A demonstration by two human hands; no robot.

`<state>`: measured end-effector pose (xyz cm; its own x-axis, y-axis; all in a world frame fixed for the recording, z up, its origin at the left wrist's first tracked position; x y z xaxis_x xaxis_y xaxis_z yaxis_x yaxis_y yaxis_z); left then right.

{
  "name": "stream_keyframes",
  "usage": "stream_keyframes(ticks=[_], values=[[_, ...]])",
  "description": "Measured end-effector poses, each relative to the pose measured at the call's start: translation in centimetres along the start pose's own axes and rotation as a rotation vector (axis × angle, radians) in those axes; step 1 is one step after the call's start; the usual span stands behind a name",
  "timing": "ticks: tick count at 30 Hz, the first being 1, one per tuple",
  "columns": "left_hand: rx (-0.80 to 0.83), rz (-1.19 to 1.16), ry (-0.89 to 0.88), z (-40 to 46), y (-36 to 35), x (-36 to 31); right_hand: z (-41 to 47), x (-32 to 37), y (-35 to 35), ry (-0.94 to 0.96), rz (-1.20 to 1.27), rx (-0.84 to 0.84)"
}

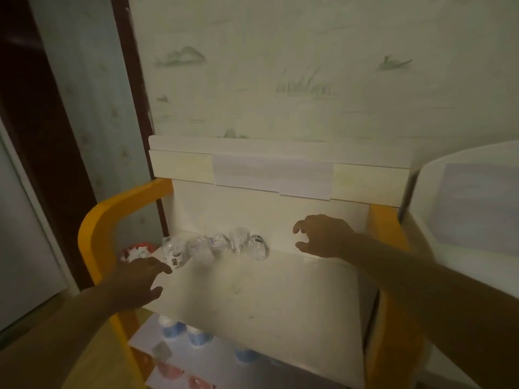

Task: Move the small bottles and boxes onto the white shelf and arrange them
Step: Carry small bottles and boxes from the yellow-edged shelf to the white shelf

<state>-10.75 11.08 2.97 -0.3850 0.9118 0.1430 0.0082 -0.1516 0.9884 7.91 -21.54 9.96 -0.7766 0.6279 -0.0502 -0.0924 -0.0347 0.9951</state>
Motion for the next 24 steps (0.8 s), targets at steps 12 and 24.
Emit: stream_keyframes(ticks=[12, 24], values=[[0.044, 0.088, -0.121, 10.4, -0.7, 1.7, 14.1, 1.2, -6.9, 0.056, 0.024, 0.111], [0.194, 0.18, -0.399, 19.1, -3.4, -4.6, 21.1, -0.8, -14.3, 0.039, 0.242, 0.288]])
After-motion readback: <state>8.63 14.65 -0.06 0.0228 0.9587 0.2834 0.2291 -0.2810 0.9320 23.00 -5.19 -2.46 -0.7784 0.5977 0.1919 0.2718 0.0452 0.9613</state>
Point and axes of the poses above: each hand's wrist, its own z-axis towards the middle knuckle, its own y-axis out of the back of the hand, x = y × z, the point moved 5 cm from there along z, towards the middle knuckle, and after that the axes turned 10 degrees about y, right-handed, at the moved point
